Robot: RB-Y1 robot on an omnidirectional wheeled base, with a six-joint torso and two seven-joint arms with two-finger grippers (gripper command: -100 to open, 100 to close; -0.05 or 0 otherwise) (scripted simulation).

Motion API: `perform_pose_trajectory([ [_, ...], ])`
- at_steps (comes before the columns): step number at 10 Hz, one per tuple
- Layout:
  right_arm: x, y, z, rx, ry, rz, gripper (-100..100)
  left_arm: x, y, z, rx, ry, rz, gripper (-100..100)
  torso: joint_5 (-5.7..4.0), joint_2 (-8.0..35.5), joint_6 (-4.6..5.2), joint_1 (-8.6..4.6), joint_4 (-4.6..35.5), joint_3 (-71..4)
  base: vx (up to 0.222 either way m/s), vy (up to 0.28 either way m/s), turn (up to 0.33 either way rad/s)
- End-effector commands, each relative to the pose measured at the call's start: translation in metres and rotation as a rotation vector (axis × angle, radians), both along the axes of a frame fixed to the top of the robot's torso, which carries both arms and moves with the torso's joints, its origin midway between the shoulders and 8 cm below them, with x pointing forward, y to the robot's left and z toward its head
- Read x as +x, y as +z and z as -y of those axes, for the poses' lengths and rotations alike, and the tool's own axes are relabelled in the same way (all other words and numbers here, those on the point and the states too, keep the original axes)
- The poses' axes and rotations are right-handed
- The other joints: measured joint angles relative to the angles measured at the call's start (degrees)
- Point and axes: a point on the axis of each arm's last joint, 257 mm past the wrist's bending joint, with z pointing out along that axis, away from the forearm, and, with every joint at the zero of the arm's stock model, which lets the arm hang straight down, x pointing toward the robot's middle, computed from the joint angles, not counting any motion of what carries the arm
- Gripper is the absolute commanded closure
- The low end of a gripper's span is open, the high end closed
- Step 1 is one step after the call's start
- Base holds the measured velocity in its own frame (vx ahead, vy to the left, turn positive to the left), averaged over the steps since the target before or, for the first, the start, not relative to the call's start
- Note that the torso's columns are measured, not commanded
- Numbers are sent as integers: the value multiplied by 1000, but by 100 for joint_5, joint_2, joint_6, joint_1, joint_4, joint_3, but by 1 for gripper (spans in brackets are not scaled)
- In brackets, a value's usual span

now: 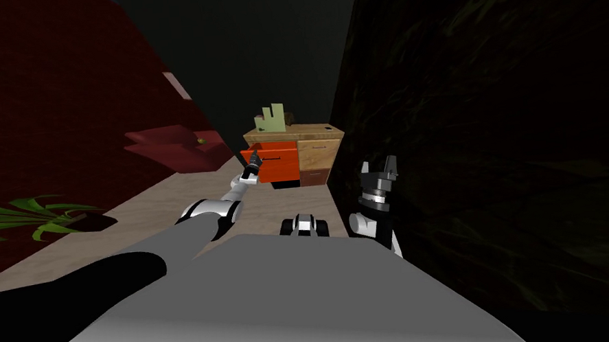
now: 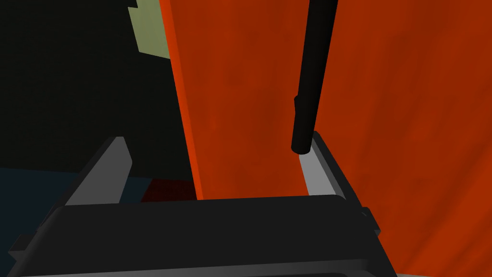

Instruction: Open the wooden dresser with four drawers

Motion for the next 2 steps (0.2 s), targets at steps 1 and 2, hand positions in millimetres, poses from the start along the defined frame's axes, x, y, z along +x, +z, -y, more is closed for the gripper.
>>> perform_pose_trajectory([
  [1, 0, 0, 0, 0, 0, 0, 0, 0, 0, 0, 0, 0, 0, 0, 1, 3, 0, 3, 1, 2, 0, 0, 0],
  [2, 0, 0, 0, 0, 0, 0, 0, 0, 0, 0, 0, 0, 0, 0, 1, 4, 0, 4, 1, 2, 0, 0, 0],
])
